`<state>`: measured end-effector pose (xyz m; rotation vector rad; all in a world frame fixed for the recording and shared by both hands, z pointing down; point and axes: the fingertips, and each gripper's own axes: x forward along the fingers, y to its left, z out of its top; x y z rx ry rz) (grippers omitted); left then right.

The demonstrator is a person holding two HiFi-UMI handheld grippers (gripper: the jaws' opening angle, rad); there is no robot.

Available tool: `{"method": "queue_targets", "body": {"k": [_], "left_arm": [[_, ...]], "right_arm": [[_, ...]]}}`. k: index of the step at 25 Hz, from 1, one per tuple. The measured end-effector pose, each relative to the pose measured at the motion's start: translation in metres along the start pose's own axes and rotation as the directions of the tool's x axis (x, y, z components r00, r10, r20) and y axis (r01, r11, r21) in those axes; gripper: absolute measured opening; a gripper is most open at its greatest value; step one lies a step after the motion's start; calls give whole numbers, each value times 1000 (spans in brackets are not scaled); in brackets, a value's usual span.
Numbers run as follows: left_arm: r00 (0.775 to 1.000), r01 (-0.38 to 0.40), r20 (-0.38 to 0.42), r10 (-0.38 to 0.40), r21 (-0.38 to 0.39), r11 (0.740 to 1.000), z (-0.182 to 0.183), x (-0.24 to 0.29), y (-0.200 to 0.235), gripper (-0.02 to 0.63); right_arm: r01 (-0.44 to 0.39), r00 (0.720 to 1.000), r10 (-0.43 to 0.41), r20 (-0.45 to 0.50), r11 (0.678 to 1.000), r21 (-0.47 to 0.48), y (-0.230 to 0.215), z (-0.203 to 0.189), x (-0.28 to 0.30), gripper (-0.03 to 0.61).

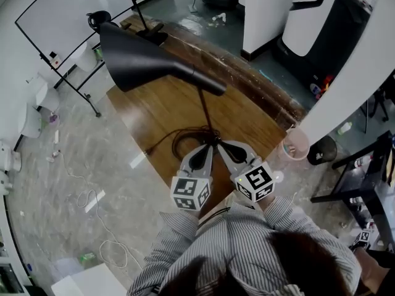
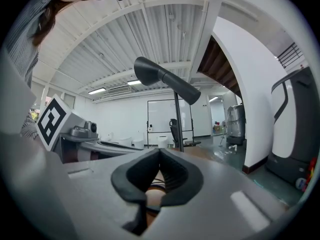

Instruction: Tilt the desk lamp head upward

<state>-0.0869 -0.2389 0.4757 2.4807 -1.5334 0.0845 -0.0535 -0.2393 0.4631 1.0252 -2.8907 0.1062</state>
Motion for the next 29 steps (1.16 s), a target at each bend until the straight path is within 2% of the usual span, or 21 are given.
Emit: {"method": "queue_targets", "body": {"k": [5,22,29], "left_arm": [[1000,-11,-6,11,16,1000,-2,-5,2,6],[1000,-11,-8,11,-10,1000,-5,10,0,5],[1000,-2,-5,2,2,1000,-1,14,-1,5]], "right_arm": [[0,1000,0,-15,1000,-28,5,-1,-3,2],[-37,998,36,-54,999,-23,-5,-9,1,2],[-44,998,43,-51,999,-27,-6,-6,6,2]]}}
